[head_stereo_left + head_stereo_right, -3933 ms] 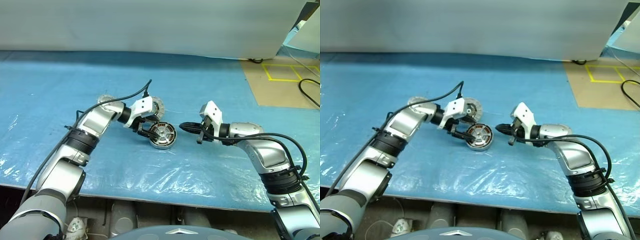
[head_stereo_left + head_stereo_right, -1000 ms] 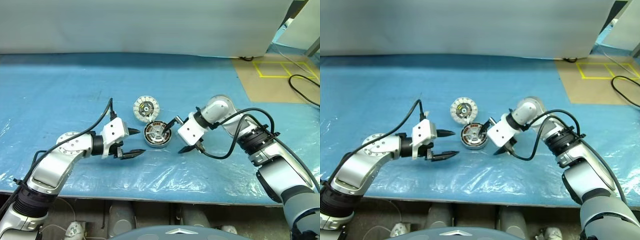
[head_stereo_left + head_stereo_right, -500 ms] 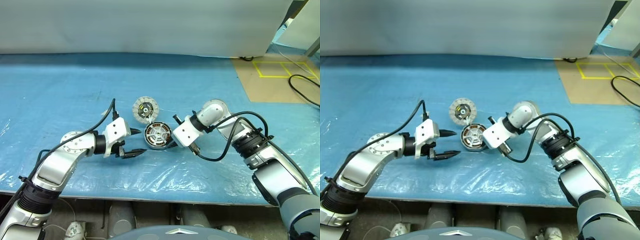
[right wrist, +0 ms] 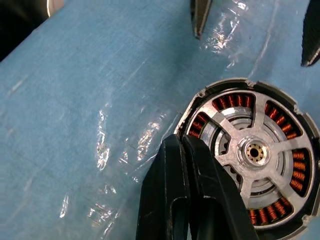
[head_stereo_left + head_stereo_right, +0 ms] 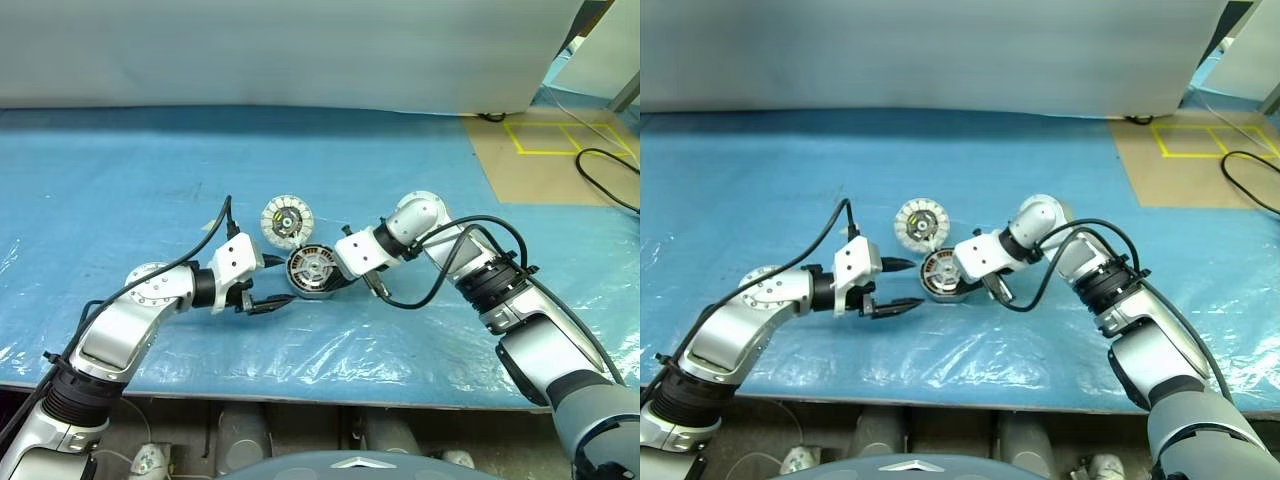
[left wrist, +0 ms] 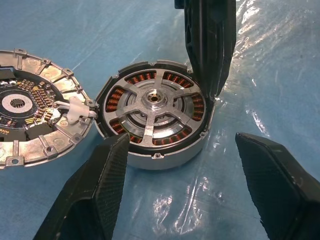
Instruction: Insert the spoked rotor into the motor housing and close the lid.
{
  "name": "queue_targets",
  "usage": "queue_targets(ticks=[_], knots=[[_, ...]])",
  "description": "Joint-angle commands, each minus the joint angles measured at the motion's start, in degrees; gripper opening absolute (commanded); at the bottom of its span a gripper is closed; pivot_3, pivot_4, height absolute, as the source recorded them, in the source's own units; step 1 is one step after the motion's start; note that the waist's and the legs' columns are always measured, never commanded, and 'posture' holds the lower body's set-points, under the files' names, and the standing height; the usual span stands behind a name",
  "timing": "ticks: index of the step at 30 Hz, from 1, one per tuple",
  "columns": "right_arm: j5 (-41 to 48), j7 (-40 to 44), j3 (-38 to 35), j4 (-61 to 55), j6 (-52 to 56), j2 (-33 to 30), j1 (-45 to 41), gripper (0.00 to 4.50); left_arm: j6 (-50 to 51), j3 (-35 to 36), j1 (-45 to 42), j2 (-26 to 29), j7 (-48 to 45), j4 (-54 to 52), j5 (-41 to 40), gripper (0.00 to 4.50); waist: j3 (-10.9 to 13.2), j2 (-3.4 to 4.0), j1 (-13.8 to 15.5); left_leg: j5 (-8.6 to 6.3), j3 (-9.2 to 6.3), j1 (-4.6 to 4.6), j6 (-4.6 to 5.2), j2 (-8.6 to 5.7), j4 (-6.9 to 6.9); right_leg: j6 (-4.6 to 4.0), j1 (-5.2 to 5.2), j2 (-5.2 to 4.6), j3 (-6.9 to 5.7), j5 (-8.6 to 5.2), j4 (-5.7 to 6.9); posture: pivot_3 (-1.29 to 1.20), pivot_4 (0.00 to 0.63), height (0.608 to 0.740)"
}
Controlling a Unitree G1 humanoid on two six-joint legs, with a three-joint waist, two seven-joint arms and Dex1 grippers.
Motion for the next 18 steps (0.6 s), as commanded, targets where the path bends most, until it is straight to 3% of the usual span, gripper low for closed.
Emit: queue_targets(ticks=[1, 4, 5, 7, 12, 18], knots=[[-0.2, -0.7, -1.6, -2.0, -1.8, -0.3, -1.8, 0.02, -0.1, 0.0, -0.6, -0.3, 0.6, -2.1, 0.0, 3.57, 0.0, 0.0, 0.0, 0.0, 0.0, 0.0, 0.0, 0.0, 0.0, 0.0, 0.0, 0.0, 0.0, 0.0, 0.0, 0.0, 0.15, 0.74], [4.1, 2.6, -3.3, -5.1, 0.7, -1.0, -2.6, 0.02, 0.3, 0.0, -0.4, -0.4, 0.9, -2.5, -0.1, 3.57, 0.0, 0.0, 0.0, 0.0, 0.0, -0.01, 0.0, 0.0, 0.0, 0.0, -0.01, 0.0, 0.0, 0.0, -0.01, 0.0, 0.15, 0.74], [4.7, 2.6, -3.7, -5.7, 0.9, -1.0, -2.7, 0.21, 0.4, 0.0, -0.3, -0.4, 0.9, -2.6, -0.3, 3.57, 0.0, 0.0, 0.0, 0.0, 0.0, -0.02, 0.0, 0.0, 0.0, 0.0, -0.01, 0.0, 0.0, 0.0, -0.01, 0.0, 0.15, 0.74], [5.6, 3.0, -4.0, -6.4, 1.0, -1.3, -2.7, 0.63, 0.8, 0.3, -0.4, -0.4, 1.0, -2.9, -0.7, 3.57, 0.0, 0.0, 0.0, 0.0, 0.0, -0.01, 0.0, 0.01, -0.01, 0.0, -0.01, 0.0, 0.0, 0.0, -0.01, 0.0, 0.15, 0.74], [4.2, 2.2, -2.7, -6.7, -0.4, -2.5, -2.3, 2.21, 0.8, 0.0, -0.9, -0.4, 0.9, -2.6, -0.5, 3.57, 0.0, 0.0, 0.0, 0.0, 0.0, 0.01, 0.0, 0.0, 0.0, 0.0, 0.0, 0.0, 0.0, 0.0, 0.01, 0.0, 0.15, 0.74], [1.8, 1.4, -1.0, -4.0, -3.4, -2.8, -1.4, 2.21, 0.7, -0.5, -1.7, -0.9, 0.9, -2.0, -0.1, 3.57, 0.0, 0.0, 0.0, 0.0, 0.0, 0.0, 0.0, 0.0, 0.0, 0.0, 0.0, 0.0, 0.0, 0.0, 0.0, 0.0, 0.15, 0.74]])
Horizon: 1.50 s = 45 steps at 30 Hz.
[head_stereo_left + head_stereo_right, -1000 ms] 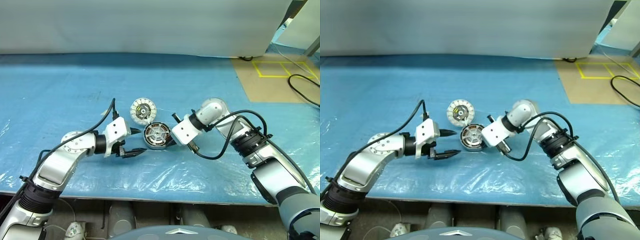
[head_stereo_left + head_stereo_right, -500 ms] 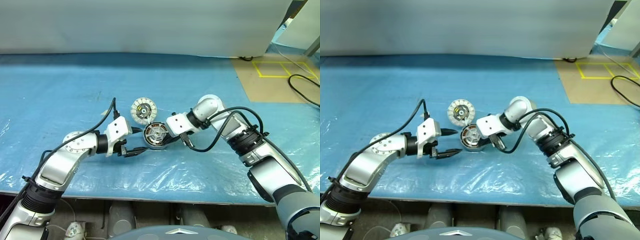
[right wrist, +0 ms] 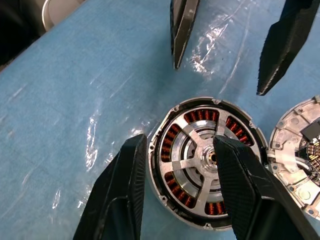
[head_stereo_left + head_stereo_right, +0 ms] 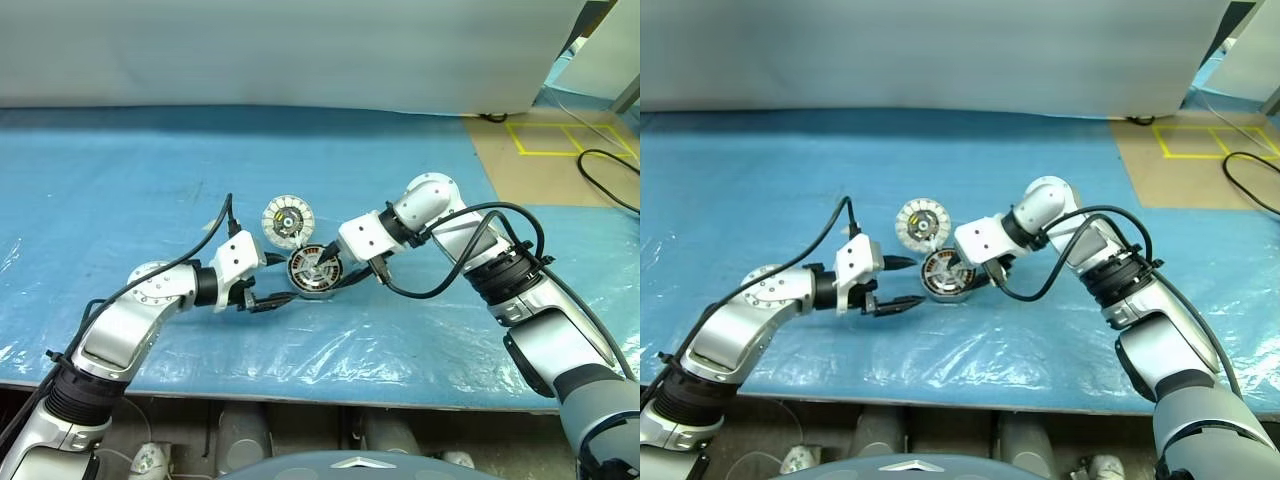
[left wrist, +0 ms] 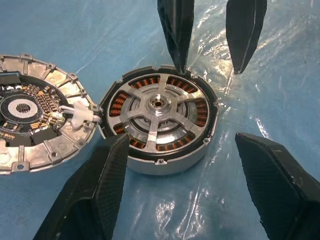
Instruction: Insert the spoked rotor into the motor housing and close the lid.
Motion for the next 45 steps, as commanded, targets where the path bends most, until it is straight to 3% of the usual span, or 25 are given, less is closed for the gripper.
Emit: queue_targets(ticks=[1, 21, 24, 29, 37, 45], knots=[[-1.0, 0.7, 0.4, 0.8, -1.9, -0.2, 0.4, 2.21, -0.5, -0.3, -0.7, -0.3, 0.1, -1.5, 0.1, 3.57, 0.0, 0.0, 0.0, 0.0, 0.0, -0.01, 0.0, 0.0, 0.0, 0.0, 0.0, 0.0, 0.0, 0.0, 0.0, 0.0, 0.15, 0.74], [-5.7, -0.7, 2.2, 9.6, -6.6, 1.3, 1.4, 2.21, 0.5, -0.4, 0.0, -0.7, 1.2, -2.7, -0.1, 3.57, 0.0, -0.01, -0.1, 0.0, 0.0, 0.11, 0.0, 0.01, 0.0, 0.0, 0.08, 0.0, 0.01, 0.0, 0.04, 0.0, 0.15, 0.74], [-4.6, 0.4, 2.0, 8.1, -5.8, 1.4, 1.8, 1.66, 0.4, -0.7, -0.2, -0.8, 1.2, -2.5, 0.0, 3.57, 0.0, -0.01, -0.1, 0.0, 0.0, 0.14, 0.0, 0.02, 0.01, -0.01, 0.11, 0.0, 0.01, 0.0, 0.06, 0.0, 0.15, 0.74], [-5.0, -0.2, 1.9, 7.7, -6.0, 2.0, 1.0, 0.05, 0.0, -0.9, -0.5, -0.9, 1.3, -2.0, 0.2, 3.57, 0.0, -0.01, 0.0, 0.0, 0.0, 0.09, 0.0, 0.02, 0.01, -0.01, 0.1, 0.0, -0.01, 0.0, 0.0, 0.0, 0.15, 0.74], [-4.2, 0.5, 1.1, 6.5, -1.5, 2.7, 0.5, 0.01, -0.3, -1.1, -0.7, -1.5, 1.5, -1.6, 0.7, 3.57, 0.0, -0.01, -0.2, 0.0, 0.0, 0.13, 0.0, 0.04, 0.01, -0.01, 0.1, 0.01, -0.01, 0.0, 0.06, 0.0, 0.15, 0.74], [0.5, 2.6, 1.5, -2.4, 22.0, 5.2, -0.7, 0.01, -0.3, -0.4, -0.6, -1.2, 1.1, -1.3, 0.5, 3.57, 0.0, -0.01, -0.1, 0.0, 0.0, 0.03, 0.0, 0.04, -0.03, -0.01, 0.03, 0.01, -0.04, 0.0, -0.01, 0.0, 0.15, 0.74]])
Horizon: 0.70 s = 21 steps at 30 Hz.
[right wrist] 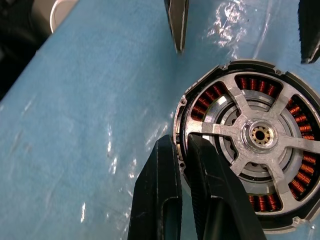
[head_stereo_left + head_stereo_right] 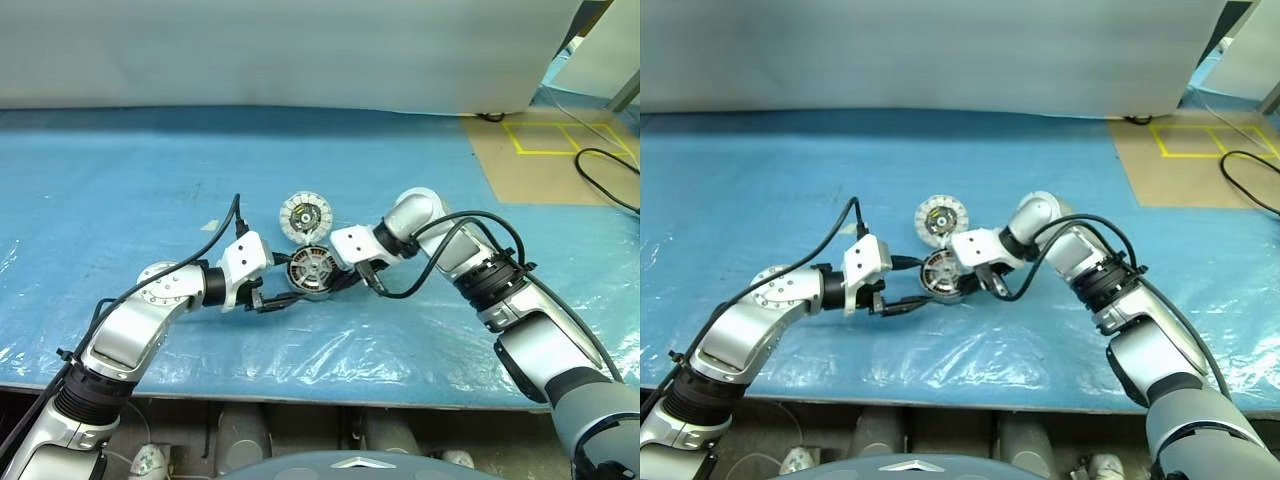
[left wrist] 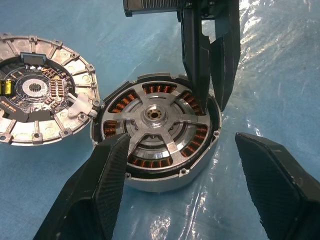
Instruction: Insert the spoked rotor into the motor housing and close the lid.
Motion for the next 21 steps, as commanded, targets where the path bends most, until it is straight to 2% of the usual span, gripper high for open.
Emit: queue_targets(ticks=[1, 9, 15, 19, 21], knots=[[2.9, 2.1, -0.2, -3.8, 8.7, 1.6, -1.9, 0.01, -0.8, 1.0, -0.4, 0.3, 0.0, -1.1, -0.4, 3.57, 0.0, 0.0, 0.0, 0.0, 0.0, -0.01, 0.0, 0.02, -0.01, 0.0, -0.01, 0.01, -0.01, 0.0, 0.0, 0.0, 0.15, 0.74], [3.3, 1.1, 1.6, -5.4, 17.9, 2.6, -1.0, 0.01, -0.6, 1.9, -0.2, 1.0, -0.1, -1.4, -0.5, 3.57, 0.0, 0.0, 0.2, 0.0, 0.0, -0.01, -0.01, 0.03, -0.01, 0.0, -0.01, 0.0, -0.06, 0.0, 0.0, 0.0, 0.15, 0.74], [2.0, 0.3, 3.1, -5.7, 15.2, 1.3, 0.7, 0.01, -0.4, 2.4, -0.6, 1.4, -0.3, -1.4, -0.9, 3.57, 0.0, 0.0, 0.2, 0.0, 0.0, -0.01, -0.02, 0.03, -0.01, 0.0, 0.0, -0.01, -0.06, 0.0, 0.0, 0.0, 0.15, 0.74], [1.4, -0.3, 3.1, -5.1, 8.4, 0.6, 2.1, 0.01, -0.4, 3.6, -1.1, 2.4, -0.9, -0.9, -1.2, 3.57, 0.0, 0.0, 0.2, 0.0, 0.0, 0.02, -0.02, 0.03, -0.01, 0.0, 0.02, 0.0, -0.05, 0.0, 0.01, 0.0, 0.15, 0.74], [1.4, -0.6, 2.8, -4.5, 7.0, 0.7, 2.3, 0.67, -0.8, 4.0, -1.5, 2.9, -1.1, 0.1, -1.0, 3.57, 0.0, 0.0, 0.2, 0.0, 0.0, 0.02, -0.02, 0.02, 0.0, 0.0, 0.03, -0.01, -0.05, 0.0, 0.01, 0.0, 0.15, 0.74]])
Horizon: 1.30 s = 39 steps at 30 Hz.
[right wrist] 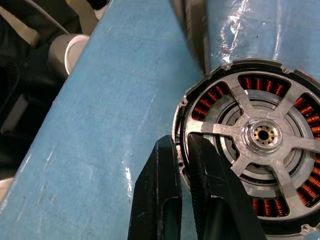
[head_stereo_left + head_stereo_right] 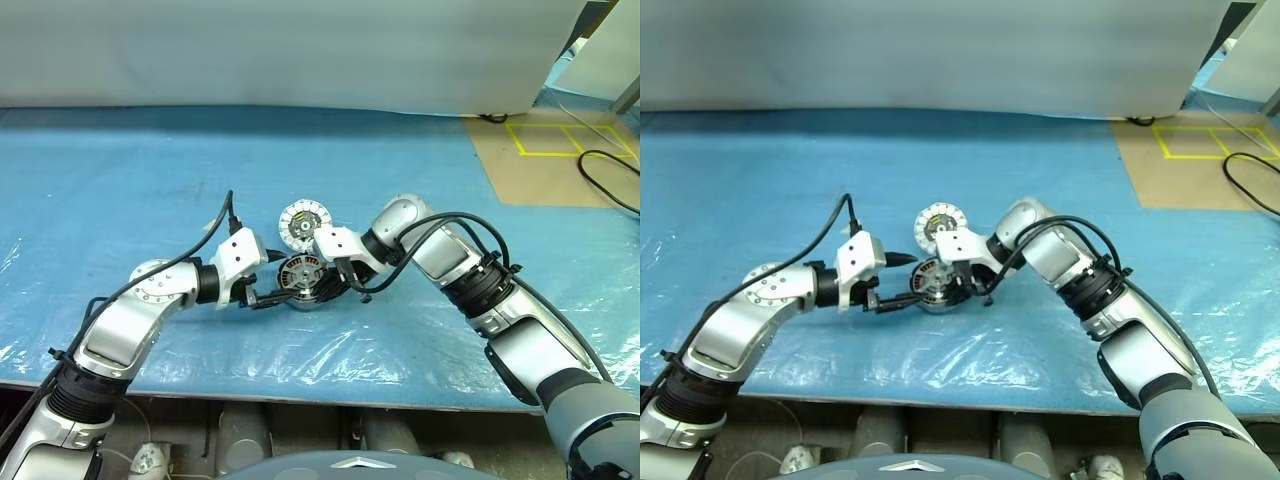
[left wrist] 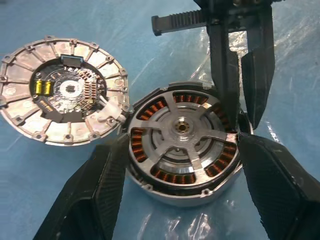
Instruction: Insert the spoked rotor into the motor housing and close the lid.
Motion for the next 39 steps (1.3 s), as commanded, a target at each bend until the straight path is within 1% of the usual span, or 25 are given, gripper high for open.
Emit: queue_targets(ticks=[1, 4, 6, 8, 13, 20, 22, 24, 25, 27, 30, 31, 33, 35, 39], knots=[[-0.2, 0.6, 1.1, 0.2, -2.8, -0.2, 0.9, 0.94, -1.1, 2.1, -1.2, 0.9, -0.7, 0.3, -0.6, 3.57, 0.0, 0.0, 0.0, 0.0, 0.0, 0.0, 0.0, 0.0, 0.0, 0.0, 0.0, 0.0, 0.0, 0.0, 0.0, 0.0, 0.15, 0.74], [-0.6, 0.2, 0.9, 1.0, -3.1, -0.2, 0.6, 1.88, -1.3, 2.3, -1.7, 1.0, -0.9, 0.9, -0.5, 3.57, 0.0, 0.0, -0.2, 0.0, 0.0, 0.0, 0.0, 0.0, 0.0, 0.0, 0.0, 0.0, 0.0, 0.0, 0.0, 0.0, 0.15, 0.74], [0.1, -0.2, 0.0, 1.5, -1.7, 0.4, -0.4, 1.88, -1.6, 2.5, -1.8, 1.1, -1.0, 1.3, -0.3, 3.57, 0.0, 0.0, -0.3, 0.0, 0.0, 0.04, 0.0, 0.0, 0.0, 0.0, 0.01, 0.01, 0.01, 0.0, 0.04, 0.0, 0.15, 0.74], [2.8, 0.5, -1.7, 0.1, 4.3, 1.3, -1.9, 1.88, -1.9, 2.7, -1.7, 1.3, -1.2, 1.6, -0.3, 3.57, 0.0, 0.0, -0.3, 0.0, 0.0, 0.05, 0.0, 0.0, 0.01, 0.0, 0.01, 0.01, 0.02, 0.0, 0.07, 0.0, 0.15, 0.74], [7.5, 2.3, -5.1, -3.1, 10.4, -0.3, -4.9, 1.88, -2.6, 3.4, -1.5, 1.9, -1.6, 2.7, -0.5, 3.57, 0.0, 0.0, 0.0, 0.0, 0.0, 0.01, 0.0, 0.0, 0.02, 0.0, 0.0, 0.0, 0.01, 0.0, 0.04, 0.0, 0.15, 0.74], [16.3, 0.5, -14.0, -3.8, 17.4, -1.7, -8.0, 1.88, -3.8, 4.4, -2.2, 2.1, -1.7, 4.8, 0.0, 3.57, 0.0, 0.0, 0.3, 0.0, 0.0, -0.03, 0.0, 0.01, -0.01, 0.0, 0.0, 0.0, -0.04, 0.0, -0.02, 0.0, 0.15, 0.74], [16.1, -4.1, -17.0, 0.1, 16.5, -0.3, -9.2, 1.88, -3.9, 4.8, -2.2, 2.2, -1.6, 4.9, -0.2, 3.57, 0.0, 0.0, 0.3, 0.0, 0.0, -0.02, 0.0, 0.01, -0.01, 0.0, 0.0, 0.0, -0.04, 0.0, -0.01, 0.0, 0.15, 0.74], [14.3, -10.1, -19.4, 6.2, 11.5, 1.4, -10.2, 1.88, -3.9, 5.5, -2.3, 2.2, -1.3, 4.9, -0.4, 3.57, 0.0, 0.0, 0.2, 0.0, 0.0, 0.0, 0.0, 0.01, 0.0, 0.0, 0.0, 0.0, -0.04, 0.0, 0.02, 0.0, 0.15, 0.74], [13.8, -14.3, -21.3, 10.9, 10.6, 2.7, -11.5, 1.69, -3.8, 5.8, -2.5, 2.2, -1.1, 5.1, -0.4, 3.57, 0.0, 0.0, 0.1, 0.0, 0.0, 0.0, -0.01, 0.02, 0.01, 0.0, 0.0, 0.0, -0.03, 0.0, 0.04, 0.0, 0.15, 0.74], [14.2, -20.0, -25.3, 19.7, 9.0, 4.6, -14.2, 1.23, -3.9, 6.2, -2.6, 2.4, -1.1, 5.4, -0.2, 3.57, 0.0, 0.0, 0.0, 0.01, 0.0, 0.01, -0.01, 0.01, 0.02, 0.0, -0.01, 0.0, -0.03, 0.0, 0.07, 0.0, 0.15, 0.74], [15.0, -26.6, -30.5, 30.5, 6.2, 6.3, -17.6, 0.25, -3.9, 6.9, -2.7, 2.3, -0.8, 5.7, -0.3, 3.57, 0.0, 0.01, 0.0, 0.01, 0.0, -0.06, -0.02, -0.01, 0.02, -0.01, -0.04, -0.01, -0.03, 0.0, 0.02, 0.0, 0.15, 0.74], [14.4, -28.1, -31.0, 33.3, 4.6, 6.6, -18.0, 0.02, -3.7, 7.0, -2.9, 2.3, -0.7, 5.7, -0.4, 3.57, 0.0, 0.01, 0.1, 0.01, 0.0, -0.12, -0.02, -0.02, 0.0, -0.01, -0.06, 0.0, -0.05, 0.0, -0.03, 0.0, 0.15, 0.74], [13.8, -30.7, -32.1, 38.0, 2.8, 7.7, -18.3, 0.02, -3.5, 7.0, -3.0, 2.2, -0.5, 5.5, -0.3, 3.57, 0.0, 0.01, 0.1, 0.01, 0.0, -0.18, -0.02, -0.03, -0.03, -0.03, -0.07, 0.0, -0.14, -0.02, -0.07, 0.0, 0.15, 0.74], [13.6, -31.4, -32.6, 41.0, 1.8, 8.6, -18.3, 0.02, -3.1, 7.1, -3.1, 2.3, -0.4, 5.3, -0.4, 3.57, 0.0, 0.01, 0.2, 0.01, 0.0, -0.26, -0.02, 0.03, -0.05, -0.09, -0.09, -0.03, -0.39, -0.05, -0.07, 0.0, 0.15, 0.74], [13.7, -30.5, -33.0, 46.1, 1.8, 10.2, -18.1, 0.02, -3.2, 7.2, -3.1, 2.5, -0.6, 5.3, -0.3, 3.57, 0.0, 0.03, 0.3, 0.01, 0.0, -0.43, -0.02, 0.2, -0.02, -0.13, -0.22, 0.0, -0.6, -0.07, -0.02, 0.0, 0.15, 0.74]])
